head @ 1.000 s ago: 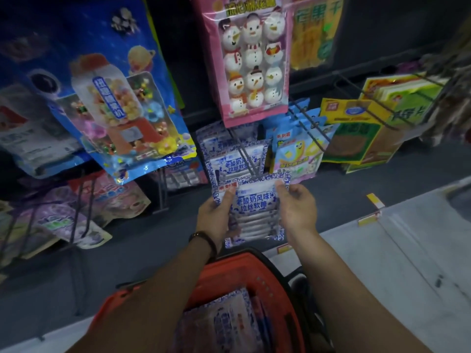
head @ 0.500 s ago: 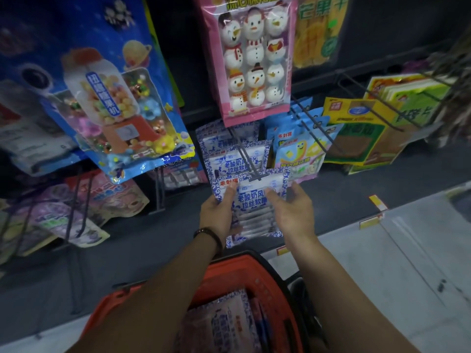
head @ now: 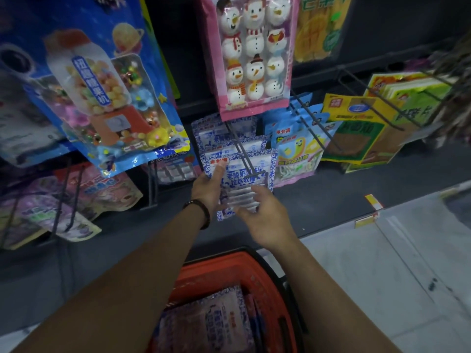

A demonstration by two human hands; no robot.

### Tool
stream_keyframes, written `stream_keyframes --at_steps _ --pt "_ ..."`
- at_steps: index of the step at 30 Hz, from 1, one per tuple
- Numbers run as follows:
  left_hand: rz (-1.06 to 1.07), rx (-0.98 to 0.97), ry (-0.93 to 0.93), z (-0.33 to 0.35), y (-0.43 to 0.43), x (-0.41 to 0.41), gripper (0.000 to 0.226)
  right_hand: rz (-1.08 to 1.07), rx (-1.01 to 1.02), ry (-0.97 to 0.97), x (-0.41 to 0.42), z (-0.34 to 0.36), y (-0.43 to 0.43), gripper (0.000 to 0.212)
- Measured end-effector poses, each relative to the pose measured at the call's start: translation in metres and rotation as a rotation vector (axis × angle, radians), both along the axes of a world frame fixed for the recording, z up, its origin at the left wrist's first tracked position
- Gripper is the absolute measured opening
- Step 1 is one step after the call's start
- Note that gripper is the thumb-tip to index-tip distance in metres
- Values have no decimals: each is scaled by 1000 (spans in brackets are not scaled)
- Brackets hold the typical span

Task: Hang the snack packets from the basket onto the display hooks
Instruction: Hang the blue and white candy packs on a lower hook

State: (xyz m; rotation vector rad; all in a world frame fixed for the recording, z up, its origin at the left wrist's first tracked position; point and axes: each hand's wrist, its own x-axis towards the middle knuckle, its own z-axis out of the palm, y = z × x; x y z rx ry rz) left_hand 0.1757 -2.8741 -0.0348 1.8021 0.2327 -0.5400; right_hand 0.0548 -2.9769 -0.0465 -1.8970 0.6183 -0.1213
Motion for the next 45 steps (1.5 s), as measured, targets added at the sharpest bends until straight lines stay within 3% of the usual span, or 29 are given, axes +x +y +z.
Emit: stream_keyframes --at_steps 3,7,10,15,18,20,24,25,27,30,32,33,34,35,37,40,45 --pt "-65 92 -40 -5 9 -1 104 31 0 3 -1 7 5 51" --pt "-99 198 -123 -13 41 -9 62 94 -113 103 -10 4 14 63" --pt "-156 210 -53 -18 82 -29 48 149 -195 184 -18 1 28 58" --pt "-741 386 -166 -4 174 -87 6 308 -247 328 -35 -6 67 27" --pt "-940 507 -236 1 230 -117 6 427 -250 449 -45 -35 97 24" --pt "-967 566 -234 -4 259 -128 1 547 -256 586 -52 -59 114 27" --pt "-1006 654 -175 -24 280 -130 16 606 -332 816 -76 -101 134 25" --pt "-1088 700 -150 -27 279 -128 21 575 -346 860 -83 -112 137 29" --pt "-1231 756 -117 -27 273 -124 30 491 -386 942 -100 -161 137 58" --pt "-1272 754 -132 -33 270 -113 32 624 -423 879 -135 -291 121 76" --pt "-1264 743 -127 -40 271 -104 32 504 -333 792 -139 -273 130 59" --pt "-1267 748 -112 -42 272 -100 31 349 -91 808 -137 -243 143 35" --pt "-1271 756 -103 -44 272 -97 31 194 -41 809 -132 -206 156 15" --pt "-1274 760 -99 -45 271 -95 31 109 -156 748 -137 -197 159 11" --pt "-1267 774 -94 -45 270 -93 34 41 -5 830 -140 -190 167 16" --pt "-1281 800 -37 -39 267 -94 39 -48 111 877 -138 -202 164 44" --pt "-1280 810 1 -34 264 -99 37 -44 250 916 -131 -207 172 35"
